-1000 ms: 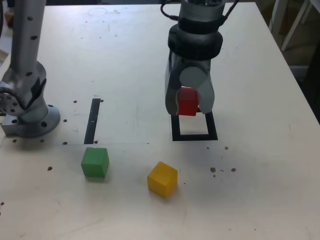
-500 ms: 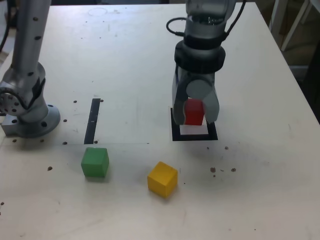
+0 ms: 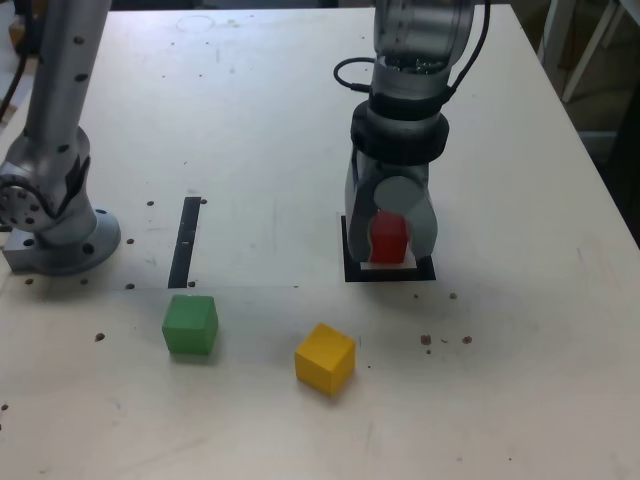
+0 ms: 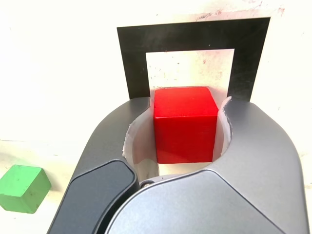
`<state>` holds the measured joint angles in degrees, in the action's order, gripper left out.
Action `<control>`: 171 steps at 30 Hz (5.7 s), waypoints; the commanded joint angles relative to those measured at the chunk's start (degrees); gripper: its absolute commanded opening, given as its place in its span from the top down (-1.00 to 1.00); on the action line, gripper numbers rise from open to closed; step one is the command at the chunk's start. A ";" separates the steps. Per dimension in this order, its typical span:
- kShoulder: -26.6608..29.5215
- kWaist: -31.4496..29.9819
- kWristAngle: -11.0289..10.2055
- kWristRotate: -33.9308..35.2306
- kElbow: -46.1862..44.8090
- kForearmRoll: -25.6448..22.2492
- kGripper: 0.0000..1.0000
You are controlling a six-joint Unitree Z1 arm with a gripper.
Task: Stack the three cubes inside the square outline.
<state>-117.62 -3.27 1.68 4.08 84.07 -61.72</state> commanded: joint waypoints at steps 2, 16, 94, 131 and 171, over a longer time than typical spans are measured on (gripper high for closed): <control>-0.29 0.42 -0.36 -0.12 0.09 0.35 0.42; 0.02 0.81 -0.61 -0.10 -0.75 0.52 -0.99; -2.79 -29.60 -5.96 -0.21 2.76 -9.45 0.43; 0.22 -5.09 -8.08 0.80 21.99 -26.19 0.43; -5.43 0.11 -5.40 -1.44 20.92 -23.06 0.43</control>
<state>-122.77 -3.26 -3.78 2.74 105.16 -84.89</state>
